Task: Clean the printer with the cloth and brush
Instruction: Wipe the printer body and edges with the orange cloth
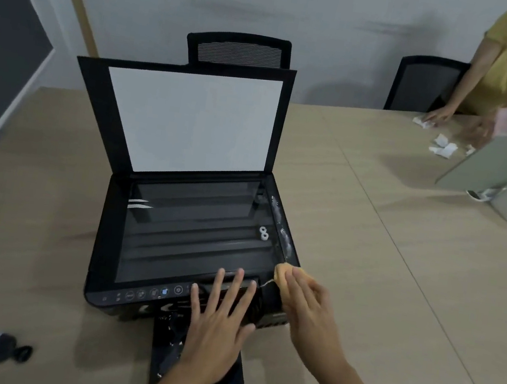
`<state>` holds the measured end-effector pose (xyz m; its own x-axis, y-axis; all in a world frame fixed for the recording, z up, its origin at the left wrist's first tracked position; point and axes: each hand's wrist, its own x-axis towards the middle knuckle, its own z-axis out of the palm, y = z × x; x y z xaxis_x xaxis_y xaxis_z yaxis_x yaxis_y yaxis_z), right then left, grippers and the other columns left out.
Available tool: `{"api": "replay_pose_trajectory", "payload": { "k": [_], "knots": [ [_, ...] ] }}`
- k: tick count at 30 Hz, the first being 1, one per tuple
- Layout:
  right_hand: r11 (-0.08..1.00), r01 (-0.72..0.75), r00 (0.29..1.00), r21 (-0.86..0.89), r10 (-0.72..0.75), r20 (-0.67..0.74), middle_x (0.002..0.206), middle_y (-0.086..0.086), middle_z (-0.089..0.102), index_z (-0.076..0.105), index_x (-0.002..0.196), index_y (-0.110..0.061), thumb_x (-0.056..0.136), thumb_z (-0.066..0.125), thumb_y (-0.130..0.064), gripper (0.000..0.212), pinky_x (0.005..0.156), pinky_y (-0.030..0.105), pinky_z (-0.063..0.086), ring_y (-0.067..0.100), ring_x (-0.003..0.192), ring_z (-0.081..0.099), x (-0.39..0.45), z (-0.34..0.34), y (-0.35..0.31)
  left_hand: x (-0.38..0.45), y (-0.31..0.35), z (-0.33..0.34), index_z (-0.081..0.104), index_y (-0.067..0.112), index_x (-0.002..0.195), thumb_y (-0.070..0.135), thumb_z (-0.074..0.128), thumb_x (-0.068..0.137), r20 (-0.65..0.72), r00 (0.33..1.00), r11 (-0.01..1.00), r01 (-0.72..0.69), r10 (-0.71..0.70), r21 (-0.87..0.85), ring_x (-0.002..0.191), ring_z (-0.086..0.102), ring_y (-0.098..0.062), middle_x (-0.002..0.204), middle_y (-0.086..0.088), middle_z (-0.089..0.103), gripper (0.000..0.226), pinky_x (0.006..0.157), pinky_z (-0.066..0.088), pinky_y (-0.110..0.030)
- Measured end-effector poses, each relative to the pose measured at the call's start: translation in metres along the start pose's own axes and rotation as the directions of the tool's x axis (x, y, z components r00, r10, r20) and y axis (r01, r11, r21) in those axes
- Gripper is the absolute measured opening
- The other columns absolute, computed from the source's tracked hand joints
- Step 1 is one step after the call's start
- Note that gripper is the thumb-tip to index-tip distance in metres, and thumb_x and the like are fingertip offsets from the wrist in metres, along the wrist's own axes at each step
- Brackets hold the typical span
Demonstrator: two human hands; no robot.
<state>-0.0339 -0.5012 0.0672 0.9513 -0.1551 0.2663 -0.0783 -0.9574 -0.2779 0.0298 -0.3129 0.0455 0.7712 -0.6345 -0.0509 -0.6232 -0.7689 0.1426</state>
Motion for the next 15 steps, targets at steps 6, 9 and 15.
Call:
{"api": "replay_pose_trajectory", "payload": {
  "k": [6, 9, 15],
  "knots": [
    [0.691, -0.405, 0.907, 0.599, 0.388, 0.166, 0.076, -0.001, 0.070, 0.050, 0.109, -0.037, 0.089, 0.059, -0.017, 0.029, 0.057, 0.031, 0.052, 0.016, 0.061, 0.065, 0.043, -0.064, 0.022, 0.008, 0.016, -0.004, 0.024, 0.032, 0.150, 0.058, 0.034, 0.088, -0.032, 0.998, 0.998, 0.051, -0.052, -0.026, 0.146, 0.011, -0.033, 0.160, -0.002, 0.022, 0.068, 0.110, -0.005, -0.061],
    [0.466, -0.427, 0.860, 0.775, 0.473, 0.190, 0.090, 0.010, 0.066, 0.057, 0.104, -0.029, 0.092, 0.057, -0.022, 0.014, 0.057, 0.031, 0.049, 0.021, 0.071, 0.063, 0.100, -0.065, 0.031, 0.018, 0.021, -0.001, 0.026, 0.033, 0.149, 0.061, 0.037, 0.085, -0.002, 1.000, 1.000, 0.020, -0.020, 0.015, 0.145, 0.014, -0.033, 0.159, -0.003, 0.026, 0.071, 0.109, -0.003, -0.062],
    [0.258, -0.379, 0.872, 0.889, 0.420, 0.250, 0.082, 0.011, 0.068, 0.064, 0.111, -0.015, 0.097, 0.047, -0.014, 0.022, 0.057, 0.031, 0.050, 0.016, 0.063, 0.061, 0.206, -0.035, 0.030, 0.022, 0.019, 0.006, 0.027, 0.032, 0.148, 0.062, 0.036, 0.081, -0.006, 1.000, 1.000, 0.010, -0.010, 0.025, 0.146, 0.011, -0.031, 0.160, -0.001, 0.024, 0.074, 0.110, -0.001, -0.060]
  ]
}}
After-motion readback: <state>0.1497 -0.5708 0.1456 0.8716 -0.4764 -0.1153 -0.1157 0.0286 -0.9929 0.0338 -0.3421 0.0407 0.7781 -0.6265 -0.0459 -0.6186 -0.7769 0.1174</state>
